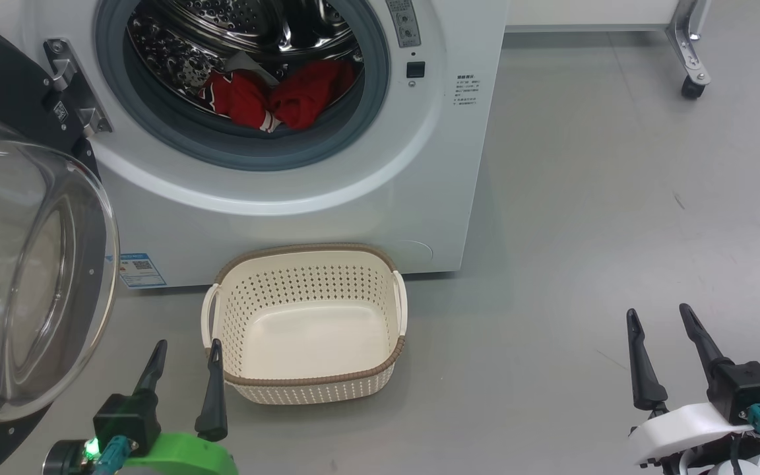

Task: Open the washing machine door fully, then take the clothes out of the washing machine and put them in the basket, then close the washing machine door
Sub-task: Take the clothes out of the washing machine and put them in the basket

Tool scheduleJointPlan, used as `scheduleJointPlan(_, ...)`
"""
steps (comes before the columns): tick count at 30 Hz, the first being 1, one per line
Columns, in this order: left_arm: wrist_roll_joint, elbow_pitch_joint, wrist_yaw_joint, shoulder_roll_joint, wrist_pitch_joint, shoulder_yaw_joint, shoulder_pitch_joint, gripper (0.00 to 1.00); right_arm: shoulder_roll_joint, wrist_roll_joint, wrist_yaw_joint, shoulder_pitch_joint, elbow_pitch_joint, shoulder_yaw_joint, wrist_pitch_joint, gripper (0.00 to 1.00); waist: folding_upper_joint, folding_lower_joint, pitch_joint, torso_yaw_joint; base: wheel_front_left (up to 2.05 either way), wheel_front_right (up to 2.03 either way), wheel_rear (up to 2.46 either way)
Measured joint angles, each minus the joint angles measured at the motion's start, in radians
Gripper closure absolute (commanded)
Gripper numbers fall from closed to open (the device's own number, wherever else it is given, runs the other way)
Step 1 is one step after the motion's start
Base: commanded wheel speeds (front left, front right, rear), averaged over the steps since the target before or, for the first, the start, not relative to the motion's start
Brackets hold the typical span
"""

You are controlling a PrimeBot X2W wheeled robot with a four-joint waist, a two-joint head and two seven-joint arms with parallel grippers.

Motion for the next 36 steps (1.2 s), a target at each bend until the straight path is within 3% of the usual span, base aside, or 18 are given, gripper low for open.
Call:
scheduleJointPlan(17,0.004,-0.016,0.0,0.0,0.001,-0.005,0.001,0.0,0.001,0.0,0.0,0.0,0.0,-0.001,-0.004,0.0,0.0,0.0,0.013,-0.006,0.51,-0.51,0.0)
scheduleJointPlan(36,0.022,-0.026,0.007,0.0,-0.009,0.001,0.0,0.0,0.0,0.0,0.001,0.0,0.0,-0.001,-0.007,0.0,0.0,0.0,0.029,-0.004,1.11,-1.11,0.0)
